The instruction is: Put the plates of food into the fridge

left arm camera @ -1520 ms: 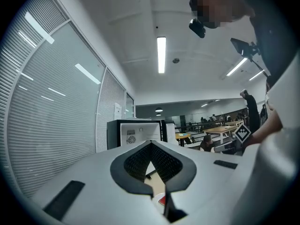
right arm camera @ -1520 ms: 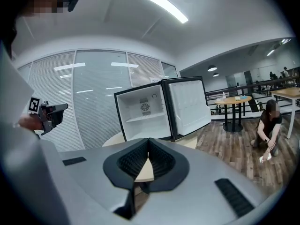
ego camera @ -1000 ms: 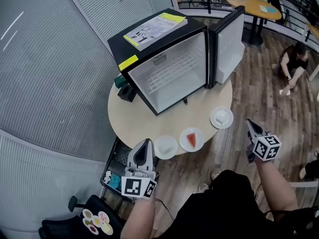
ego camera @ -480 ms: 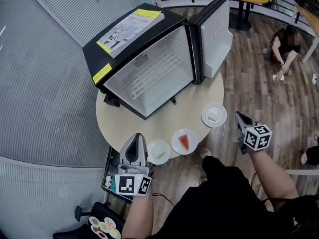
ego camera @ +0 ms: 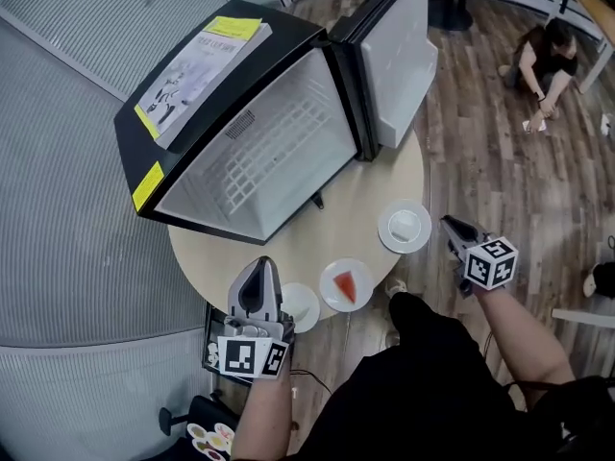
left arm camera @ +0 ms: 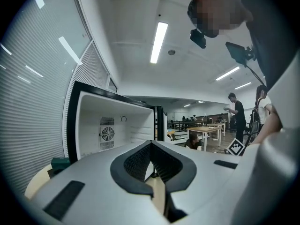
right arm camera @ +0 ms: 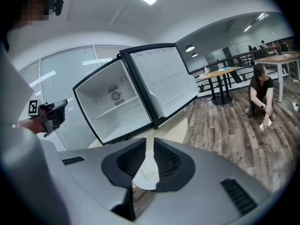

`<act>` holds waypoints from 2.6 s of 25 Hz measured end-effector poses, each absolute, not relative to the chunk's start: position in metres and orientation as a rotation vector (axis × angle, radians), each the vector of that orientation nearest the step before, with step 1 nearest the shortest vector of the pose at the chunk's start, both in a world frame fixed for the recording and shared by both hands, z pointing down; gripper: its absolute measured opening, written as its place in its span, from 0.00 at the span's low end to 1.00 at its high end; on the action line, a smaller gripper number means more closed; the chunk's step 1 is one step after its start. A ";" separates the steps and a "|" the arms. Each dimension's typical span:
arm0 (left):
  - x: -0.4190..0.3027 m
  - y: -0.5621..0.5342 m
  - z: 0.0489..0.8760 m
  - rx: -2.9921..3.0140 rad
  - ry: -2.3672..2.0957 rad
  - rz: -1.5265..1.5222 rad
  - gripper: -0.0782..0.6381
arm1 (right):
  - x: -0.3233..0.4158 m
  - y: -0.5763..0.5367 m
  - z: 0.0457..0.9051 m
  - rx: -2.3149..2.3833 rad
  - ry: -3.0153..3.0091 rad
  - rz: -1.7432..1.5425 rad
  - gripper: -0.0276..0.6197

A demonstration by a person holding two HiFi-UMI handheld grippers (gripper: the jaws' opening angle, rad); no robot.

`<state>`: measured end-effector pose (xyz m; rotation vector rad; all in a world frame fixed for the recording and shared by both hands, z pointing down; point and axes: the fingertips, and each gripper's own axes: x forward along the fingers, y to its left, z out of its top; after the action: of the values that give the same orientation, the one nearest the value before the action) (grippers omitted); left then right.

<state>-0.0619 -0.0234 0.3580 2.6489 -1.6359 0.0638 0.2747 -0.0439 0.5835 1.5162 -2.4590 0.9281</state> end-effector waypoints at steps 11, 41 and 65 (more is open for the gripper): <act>-0.036 -0.083 0.377 2.679 -1.562 0.145 0.11 | 0.278 -0.067 0.658 1.480 -2.382 1.150 0.34; -0.042 -0.127 0.411 2.497 -1.678 0.297 0.11 | 0.245 -0.090 0.741 1.214 -2.286 1.554 0.21; -0.068 -0.105 0.375 2.569 -1.678 0.224 0.11 | 0.226 -0.084 0.685 1.337 -2.355 1.772 0.08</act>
<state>-0.0679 -0.1046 0.3746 2.5687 -1.6776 0.2238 0.2256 -0.0843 0.6847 1.3374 -2.3552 1.7722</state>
